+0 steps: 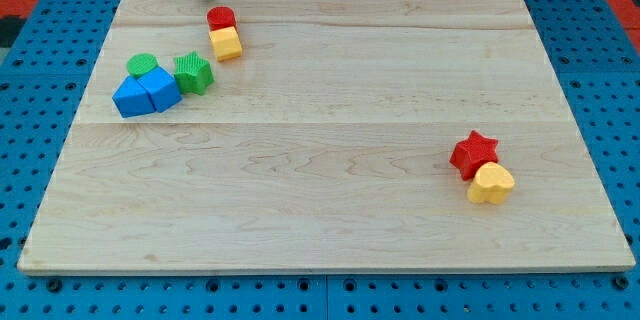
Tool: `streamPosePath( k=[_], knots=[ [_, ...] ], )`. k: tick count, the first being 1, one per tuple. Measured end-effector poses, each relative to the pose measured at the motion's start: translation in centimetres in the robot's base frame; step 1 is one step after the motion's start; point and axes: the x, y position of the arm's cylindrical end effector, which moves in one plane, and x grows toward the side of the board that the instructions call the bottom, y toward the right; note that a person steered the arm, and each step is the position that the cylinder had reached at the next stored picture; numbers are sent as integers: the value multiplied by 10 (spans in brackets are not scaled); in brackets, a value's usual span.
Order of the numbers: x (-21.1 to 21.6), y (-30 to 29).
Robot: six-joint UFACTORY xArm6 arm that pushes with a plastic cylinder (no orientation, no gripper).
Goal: Move yellow hexagon to the center of the board
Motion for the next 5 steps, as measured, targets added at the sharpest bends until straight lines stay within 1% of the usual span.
streamPosePath(
  k=[1, 2, 3, 4, 5],
  knots=[
    [76, 34],
    [120, 98],
    [134, 129],
    [141, 105],
    [140, 96]
  ],
)
